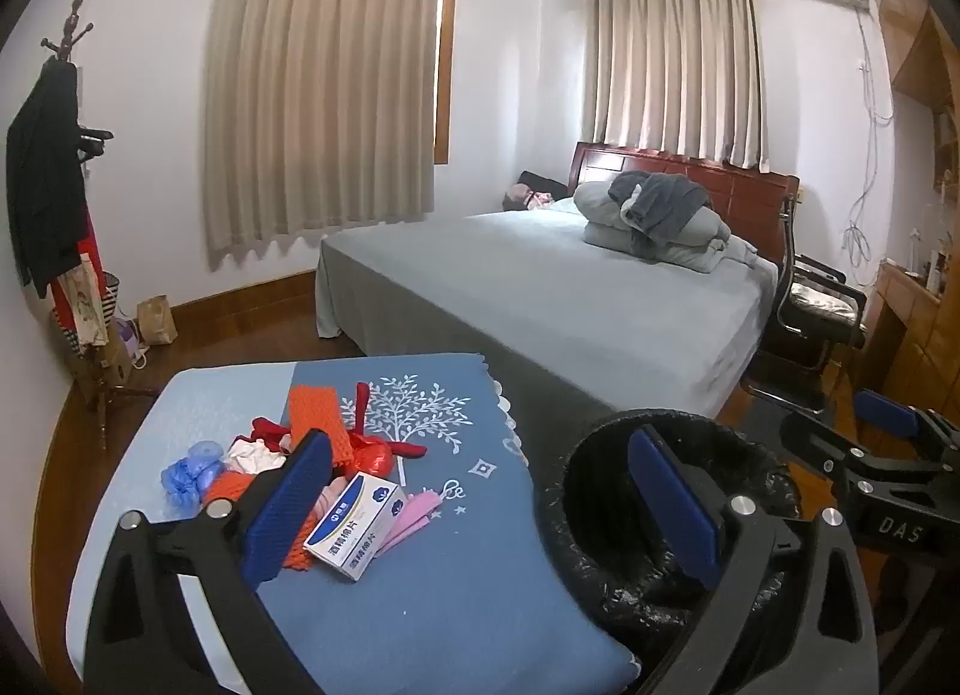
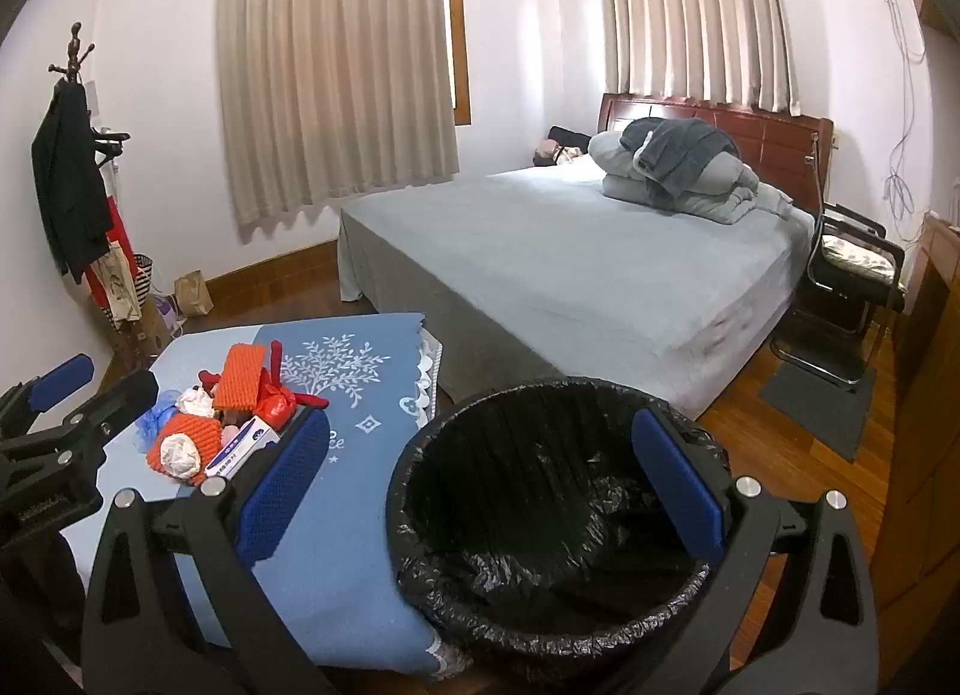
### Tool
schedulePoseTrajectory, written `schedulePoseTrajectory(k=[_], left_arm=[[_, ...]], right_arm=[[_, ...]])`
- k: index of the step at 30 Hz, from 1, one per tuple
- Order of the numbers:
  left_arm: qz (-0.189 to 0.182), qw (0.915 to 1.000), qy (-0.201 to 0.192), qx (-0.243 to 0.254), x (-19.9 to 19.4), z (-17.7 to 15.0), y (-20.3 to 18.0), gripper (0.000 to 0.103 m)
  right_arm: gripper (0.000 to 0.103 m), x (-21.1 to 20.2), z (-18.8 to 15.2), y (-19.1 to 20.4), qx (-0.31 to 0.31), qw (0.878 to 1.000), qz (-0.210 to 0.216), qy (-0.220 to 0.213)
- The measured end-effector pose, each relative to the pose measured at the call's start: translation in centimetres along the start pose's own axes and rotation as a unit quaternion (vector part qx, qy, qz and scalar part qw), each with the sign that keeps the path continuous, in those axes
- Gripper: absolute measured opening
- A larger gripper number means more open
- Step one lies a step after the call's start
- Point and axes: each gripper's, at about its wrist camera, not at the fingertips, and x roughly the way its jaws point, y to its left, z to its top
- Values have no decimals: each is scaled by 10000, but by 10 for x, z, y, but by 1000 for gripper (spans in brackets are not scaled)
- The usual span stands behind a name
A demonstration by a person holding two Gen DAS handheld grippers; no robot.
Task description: Collect trash
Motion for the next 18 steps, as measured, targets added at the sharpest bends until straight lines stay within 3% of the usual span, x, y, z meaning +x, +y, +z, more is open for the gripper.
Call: schedulePoseTrajectory(k=[18], left_arm=[[5, 10000, 11, -4, 0, 0, 0, 97]], right_arm=[[98, 2, -1, 2, -19, 10000, -18, 32]])
